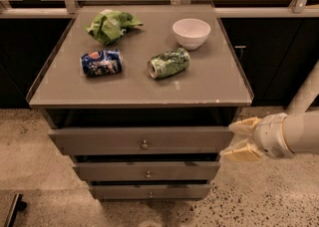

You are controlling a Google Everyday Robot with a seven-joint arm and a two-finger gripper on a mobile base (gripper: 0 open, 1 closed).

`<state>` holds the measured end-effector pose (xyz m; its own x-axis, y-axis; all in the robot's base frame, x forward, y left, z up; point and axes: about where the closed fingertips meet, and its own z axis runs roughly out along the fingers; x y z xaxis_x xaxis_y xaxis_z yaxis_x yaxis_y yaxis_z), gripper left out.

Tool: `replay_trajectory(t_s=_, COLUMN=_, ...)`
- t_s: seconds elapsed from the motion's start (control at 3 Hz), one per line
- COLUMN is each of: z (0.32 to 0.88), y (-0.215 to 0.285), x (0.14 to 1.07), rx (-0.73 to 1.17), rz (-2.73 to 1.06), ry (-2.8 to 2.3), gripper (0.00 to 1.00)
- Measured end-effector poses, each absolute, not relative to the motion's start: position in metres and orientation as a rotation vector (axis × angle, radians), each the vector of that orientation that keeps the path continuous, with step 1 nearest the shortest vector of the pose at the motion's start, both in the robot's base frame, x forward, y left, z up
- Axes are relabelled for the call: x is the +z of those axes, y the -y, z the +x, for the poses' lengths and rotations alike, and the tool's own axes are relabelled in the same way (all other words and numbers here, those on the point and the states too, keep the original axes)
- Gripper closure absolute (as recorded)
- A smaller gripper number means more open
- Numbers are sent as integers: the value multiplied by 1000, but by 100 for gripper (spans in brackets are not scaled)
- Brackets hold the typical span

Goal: Open top drawer

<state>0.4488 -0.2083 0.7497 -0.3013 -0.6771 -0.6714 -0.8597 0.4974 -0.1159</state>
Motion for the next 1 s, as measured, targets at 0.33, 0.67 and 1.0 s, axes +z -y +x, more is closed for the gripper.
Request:
replay_trajectory(t_s=0.33, z=449, y=208, x=750, rx=347, rz=-1258, ry=-2069, gripper=65)
replay_trajectory(t_s=0.67, z=450, y=203, x=747, rx=308, rz=-1242, ry=-2054, gripper=88)
replay_trajectory(t_s=1.0, z=437, y=185, x=736, rx=244, rz=-1209, ry=-1996, gripper=100)
